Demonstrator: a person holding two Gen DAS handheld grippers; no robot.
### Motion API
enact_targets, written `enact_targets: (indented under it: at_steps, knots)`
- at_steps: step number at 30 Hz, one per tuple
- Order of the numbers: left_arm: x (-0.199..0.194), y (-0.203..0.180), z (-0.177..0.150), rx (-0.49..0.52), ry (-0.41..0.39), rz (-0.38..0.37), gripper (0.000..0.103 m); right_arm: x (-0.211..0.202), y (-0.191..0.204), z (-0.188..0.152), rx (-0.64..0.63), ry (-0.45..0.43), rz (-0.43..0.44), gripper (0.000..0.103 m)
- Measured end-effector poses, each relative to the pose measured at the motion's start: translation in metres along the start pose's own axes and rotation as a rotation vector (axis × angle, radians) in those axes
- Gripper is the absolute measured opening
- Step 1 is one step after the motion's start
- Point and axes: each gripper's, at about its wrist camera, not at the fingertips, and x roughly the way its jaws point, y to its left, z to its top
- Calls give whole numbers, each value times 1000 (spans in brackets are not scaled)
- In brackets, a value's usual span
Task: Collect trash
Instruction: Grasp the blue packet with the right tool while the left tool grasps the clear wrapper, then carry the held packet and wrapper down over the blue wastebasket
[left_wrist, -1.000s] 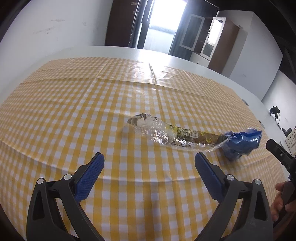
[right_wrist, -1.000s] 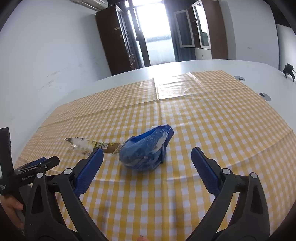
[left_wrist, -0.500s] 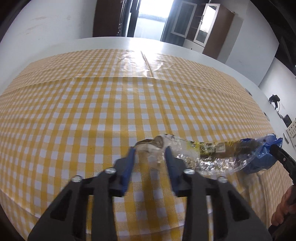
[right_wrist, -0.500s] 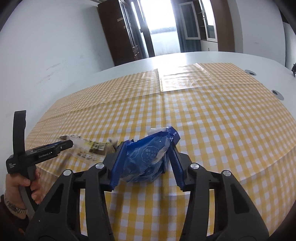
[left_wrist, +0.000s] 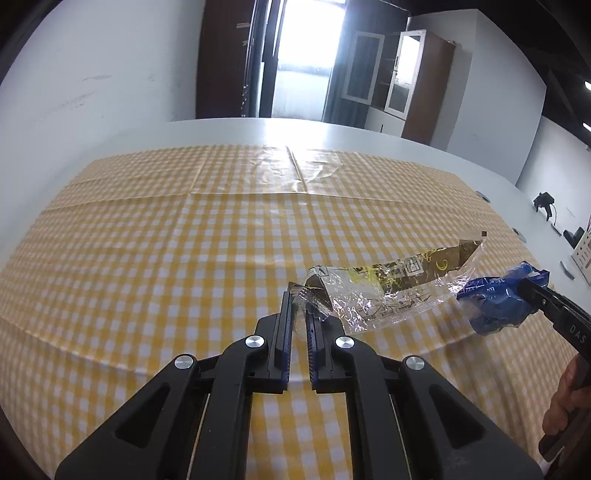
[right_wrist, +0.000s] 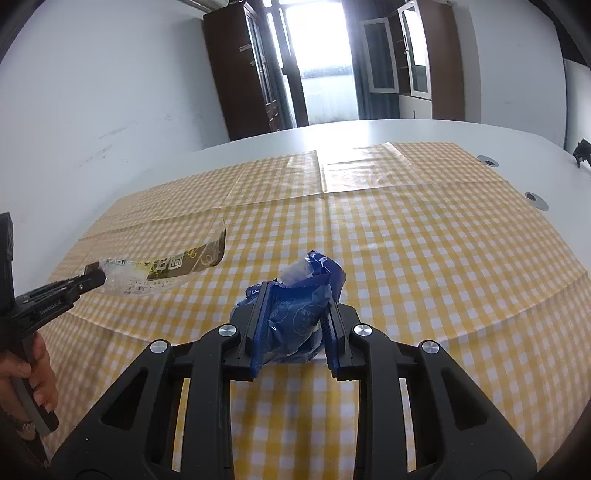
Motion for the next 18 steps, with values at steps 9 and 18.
enact_targets:
  at_steps: [9, 18]
  knots:
    - [-101, 23, -71, -68, -77, 0, 6, -82, 43, -44, -82, -57, 37, 24]
    - [-199, 11, -141, -37, -187, -33, 6, -147, 62, -103, -138, -110, 96, 24]
